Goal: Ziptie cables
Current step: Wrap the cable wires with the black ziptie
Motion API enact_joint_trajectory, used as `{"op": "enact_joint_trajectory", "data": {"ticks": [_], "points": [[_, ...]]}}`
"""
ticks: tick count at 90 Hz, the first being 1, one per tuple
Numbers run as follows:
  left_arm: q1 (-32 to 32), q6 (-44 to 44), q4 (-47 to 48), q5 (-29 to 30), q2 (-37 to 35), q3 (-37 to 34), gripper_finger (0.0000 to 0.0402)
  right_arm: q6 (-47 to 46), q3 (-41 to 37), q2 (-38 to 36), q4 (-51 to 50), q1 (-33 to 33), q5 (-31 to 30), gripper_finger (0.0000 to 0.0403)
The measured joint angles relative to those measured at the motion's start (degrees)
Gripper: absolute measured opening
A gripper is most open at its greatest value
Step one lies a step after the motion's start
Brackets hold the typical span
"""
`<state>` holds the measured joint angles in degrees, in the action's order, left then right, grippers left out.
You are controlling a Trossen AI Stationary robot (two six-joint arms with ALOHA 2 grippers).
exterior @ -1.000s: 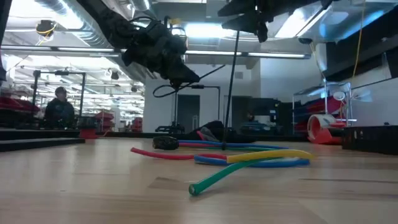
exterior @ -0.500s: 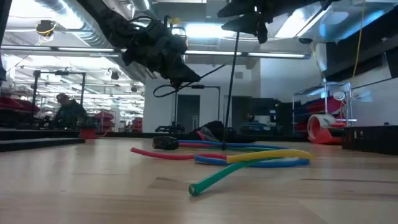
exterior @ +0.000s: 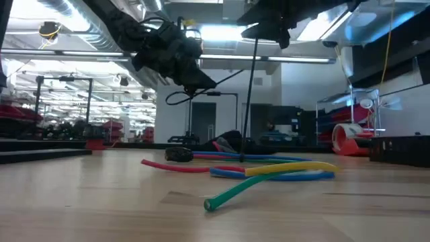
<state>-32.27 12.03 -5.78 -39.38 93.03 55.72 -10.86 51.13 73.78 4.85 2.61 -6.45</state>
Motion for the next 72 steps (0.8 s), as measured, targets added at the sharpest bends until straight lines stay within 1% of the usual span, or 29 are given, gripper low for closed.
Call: {"op": "enact_joint_trajectory", "data": {"ticks": [23,33,43,49,57,65,72], "points": [[0.02,-0.76,-0.11,-0.01,0.0,0.0,0.0,0.63,0.0,0.0,-0.77,0.0,-0.46,0.0179],[0.02,-0.55,-0.03,-0.02,0.0,0.0,0.0,-2.37,0.0,0.0,-1.78,0.0,-0.43,0.0179],[0.02,-0.91,-0.96,0.0,0.0,0.0,0.0,-3.84,0.04,0.02,-2.42,0.0,1.73,0.0179],[0.02,-1.77,-1.31,0.02,-0.22,0.02,0.0,-3.8,1.5,0.22,-4.56,0.0,2.53,0.0181],[0.02,-2.18,-1.18,0.95,-1.83,0.02,0.0,-2.44,4.99,2.05,-6.95,-0.41,3.29,0.0194],[0.02,-2.19,-0.61,1.96,-4.66,0.11,0.0,-1.41,8.78,5.33,-11.31,-1.55,4.31,0.0217],[0.02,-2.22,2.45,2.32,-7.25,0.11,0.0,-0.61,11.53,8.25,-15.99,-2.25,4.54,0.024]]}}
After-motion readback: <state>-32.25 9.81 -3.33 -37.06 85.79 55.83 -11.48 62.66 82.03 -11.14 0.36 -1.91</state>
